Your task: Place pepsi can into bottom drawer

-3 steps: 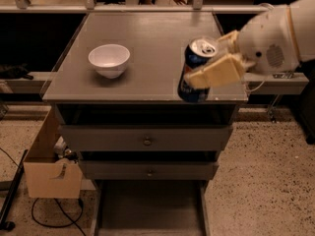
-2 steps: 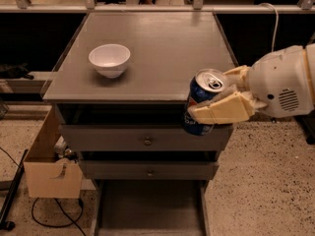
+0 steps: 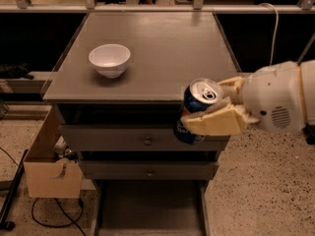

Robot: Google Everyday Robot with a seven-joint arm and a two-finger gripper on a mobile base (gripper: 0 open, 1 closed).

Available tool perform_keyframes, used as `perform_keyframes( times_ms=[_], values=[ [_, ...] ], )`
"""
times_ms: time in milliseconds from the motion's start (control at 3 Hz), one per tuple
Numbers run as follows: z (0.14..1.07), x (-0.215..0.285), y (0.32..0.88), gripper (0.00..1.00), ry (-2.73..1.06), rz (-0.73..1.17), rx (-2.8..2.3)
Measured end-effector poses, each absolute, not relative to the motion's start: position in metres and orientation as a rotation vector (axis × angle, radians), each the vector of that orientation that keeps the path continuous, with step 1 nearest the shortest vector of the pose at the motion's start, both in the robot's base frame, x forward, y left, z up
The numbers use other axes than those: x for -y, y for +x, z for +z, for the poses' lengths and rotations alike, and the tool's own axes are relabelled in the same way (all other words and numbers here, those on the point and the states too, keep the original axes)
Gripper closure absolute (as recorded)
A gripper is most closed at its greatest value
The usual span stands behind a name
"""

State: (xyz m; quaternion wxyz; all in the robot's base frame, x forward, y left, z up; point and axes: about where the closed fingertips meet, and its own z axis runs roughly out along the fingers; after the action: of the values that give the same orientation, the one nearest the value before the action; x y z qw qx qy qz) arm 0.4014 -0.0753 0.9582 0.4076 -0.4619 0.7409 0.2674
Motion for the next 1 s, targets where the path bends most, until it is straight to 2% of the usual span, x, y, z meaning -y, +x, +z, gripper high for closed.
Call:
perform_keyframes(
  times_ms=[667,1000],
  values=[
    [0.853,0.036,0.355,1.00,-1.021,0.817,-1.833],
    [0.795,0.041,0.355,1.00,-1.046,0.838,-1.850]
  ],
)
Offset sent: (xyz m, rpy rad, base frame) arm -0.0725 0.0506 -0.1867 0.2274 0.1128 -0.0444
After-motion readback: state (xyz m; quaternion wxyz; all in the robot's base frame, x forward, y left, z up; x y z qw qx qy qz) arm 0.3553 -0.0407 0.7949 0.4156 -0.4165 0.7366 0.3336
